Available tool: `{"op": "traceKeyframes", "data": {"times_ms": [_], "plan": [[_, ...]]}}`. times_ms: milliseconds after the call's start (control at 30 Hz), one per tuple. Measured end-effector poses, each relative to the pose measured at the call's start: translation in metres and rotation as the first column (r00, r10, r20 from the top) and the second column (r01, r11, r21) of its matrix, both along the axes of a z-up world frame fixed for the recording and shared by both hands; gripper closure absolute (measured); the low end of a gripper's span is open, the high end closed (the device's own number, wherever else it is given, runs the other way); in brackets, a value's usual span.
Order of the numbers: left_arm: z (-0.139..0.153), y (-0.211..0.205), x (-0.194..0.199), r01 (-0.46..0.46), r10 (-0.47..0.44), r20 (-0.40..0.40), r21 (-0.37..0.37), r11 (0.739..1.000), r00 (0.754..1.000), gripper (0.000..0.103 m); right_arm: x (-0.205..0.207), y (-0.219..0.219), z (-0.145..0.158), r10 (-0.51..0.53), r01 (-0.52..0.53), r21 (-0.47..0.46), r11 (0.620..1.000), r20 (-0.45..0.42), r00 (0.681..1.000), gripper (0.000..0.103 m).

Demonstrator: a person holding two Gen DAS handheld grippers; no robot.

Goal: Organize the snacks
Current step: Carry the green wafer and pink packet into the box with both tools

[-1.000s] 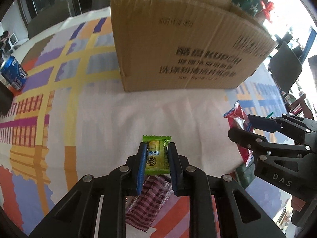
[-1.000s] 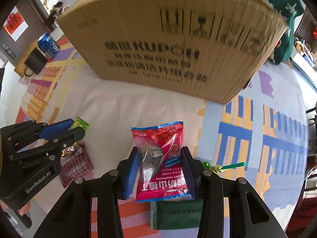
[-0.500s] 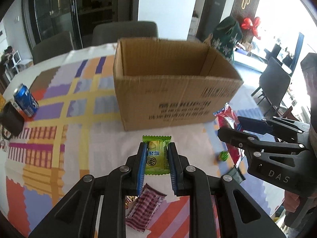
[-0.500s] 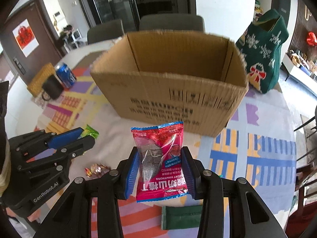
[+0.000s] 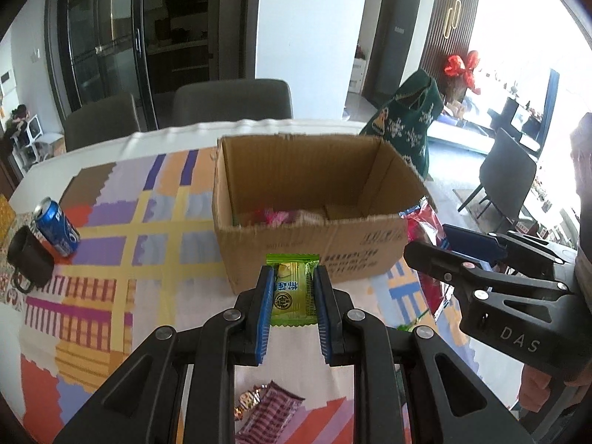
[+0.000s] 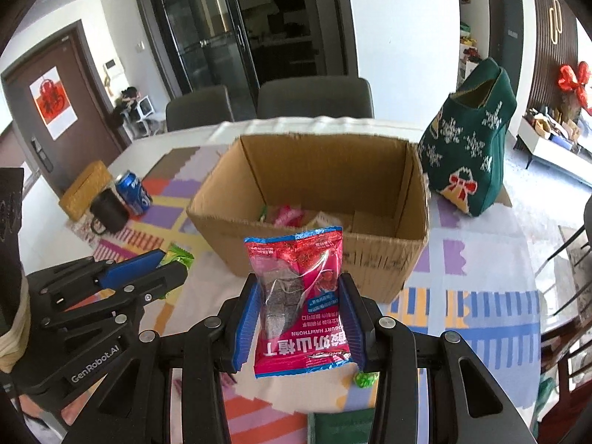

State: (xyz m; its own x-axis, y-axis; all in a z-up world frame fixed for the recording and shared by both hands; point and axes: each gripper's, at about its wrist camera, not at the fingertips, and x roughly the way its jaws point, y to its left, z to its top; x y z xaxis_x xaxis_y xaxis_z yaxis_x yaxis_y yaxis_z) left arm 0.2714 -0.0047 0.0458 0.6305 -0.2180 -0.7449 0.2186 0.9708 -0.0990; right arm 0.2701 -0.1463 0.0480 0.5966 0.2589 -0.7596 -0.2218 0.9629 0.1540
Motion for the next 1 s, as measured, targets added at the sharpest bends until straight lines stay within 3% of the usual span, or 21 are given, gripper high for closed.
{"op": "traceKeyframes", "data": {"times_ms": [600, 1000], "plan": [[0.023, -0.005, 0.052, -0.011, 0.011, 0.039, -0.003, 1.000, 0.999, 0.081, 0.046, 0.001, 0.026, -0.027, 0.027, 0.000, 1.000, 0.082, 0.996, 0.061], [0.008, -0.007, 0.097, -0.018, 0.018, 0.005, 0.000, 1.000, 1.000, 0.081, 0.089, -0.005, 0.019, -0.059, 0.059, -0.004, 0.998, 0.079, 0.995, 0.061]]}}
